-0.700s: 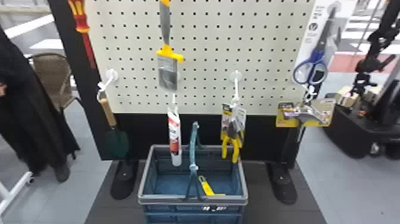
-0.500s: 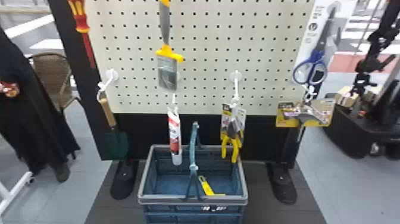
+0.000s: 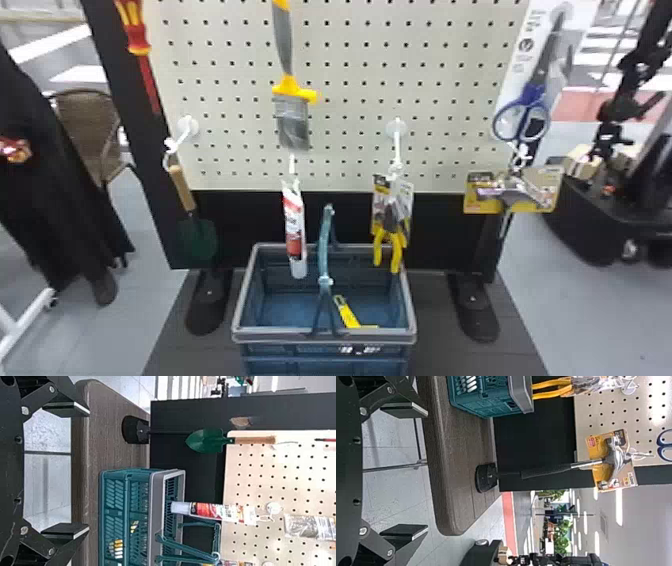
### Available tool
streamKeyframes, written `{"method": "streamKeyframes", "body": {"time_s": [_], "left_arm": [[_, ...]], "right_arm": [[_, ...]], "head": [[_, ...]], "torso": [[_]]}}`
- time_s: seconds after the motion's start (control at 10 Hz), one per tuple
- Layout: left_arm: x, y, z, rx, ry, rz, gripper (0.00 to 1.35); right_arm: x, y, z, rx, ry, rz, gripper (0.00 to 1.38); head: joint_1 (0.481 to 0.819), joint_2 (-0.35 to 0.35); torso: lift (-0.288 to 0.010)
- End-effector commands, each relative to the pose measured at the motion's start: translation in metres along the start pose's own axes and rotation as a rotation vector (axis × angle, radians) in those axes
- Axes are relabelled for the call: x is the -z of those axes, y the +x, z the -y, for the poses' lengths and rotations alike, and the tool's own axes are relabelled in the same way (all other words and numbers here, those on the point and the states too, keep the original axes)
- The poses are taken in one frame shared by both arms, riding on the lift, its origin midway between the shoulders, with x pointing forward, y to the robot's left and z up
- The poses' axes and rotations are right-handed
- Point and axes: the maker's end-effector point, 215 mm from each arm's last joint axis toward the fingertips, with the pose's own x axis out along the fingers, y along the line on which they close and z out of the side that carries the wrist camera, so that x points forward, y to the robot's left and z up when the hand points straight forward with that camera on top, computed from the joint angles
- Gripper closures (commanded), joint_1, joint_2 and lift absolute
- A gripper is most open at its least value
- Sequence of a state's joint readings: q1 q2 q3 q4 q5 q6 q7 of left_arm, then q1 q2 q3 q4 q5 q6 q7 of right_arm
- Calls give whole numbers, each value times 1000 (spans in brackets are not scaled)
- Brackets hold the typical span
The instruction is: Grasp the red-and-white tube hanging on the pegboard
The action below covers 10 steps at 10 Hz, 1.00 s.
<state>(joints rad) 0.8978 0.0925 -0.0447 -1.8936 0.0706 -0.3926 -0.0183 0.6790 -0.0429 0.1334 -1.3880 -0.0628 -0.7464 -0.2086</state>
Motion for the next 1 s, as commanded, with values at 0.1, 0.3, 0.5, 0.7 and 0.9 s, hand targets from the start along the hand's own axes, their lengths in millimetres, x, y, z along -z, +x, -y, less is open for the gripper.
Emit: {"method": "streamKeyframes", "body": {"time_s": [0.1, 0.3, 0.5, 0.7, 0.9], "left_arm": [[-15, 23, -10, 53, 44, 21, 271], [-31, 50, -26, 103, 103, 38, 271], [-48, 77, -38, 143, 140, 58, 271], [-62, 107, -40, 201, 159, 69, 271], [-73, 136, -39, 248, 156, 77, 271]], "right_arm": [[0, 0, 0, 0, 0, -1, 262], [0, 0, 0, 1, 1, 0, 262], [0, 0, 0, 1, 1, -1, 262], [0, 0, 0, 1, 1, 0, 262], [0, 0, 0, 1, 1, 0, 262]], "head": [[549, 0], [549, 0], [549, 0], [549, 0], [549, 0]], "torso": [[-100], [-100], [-100], [-100], [-100]]}}
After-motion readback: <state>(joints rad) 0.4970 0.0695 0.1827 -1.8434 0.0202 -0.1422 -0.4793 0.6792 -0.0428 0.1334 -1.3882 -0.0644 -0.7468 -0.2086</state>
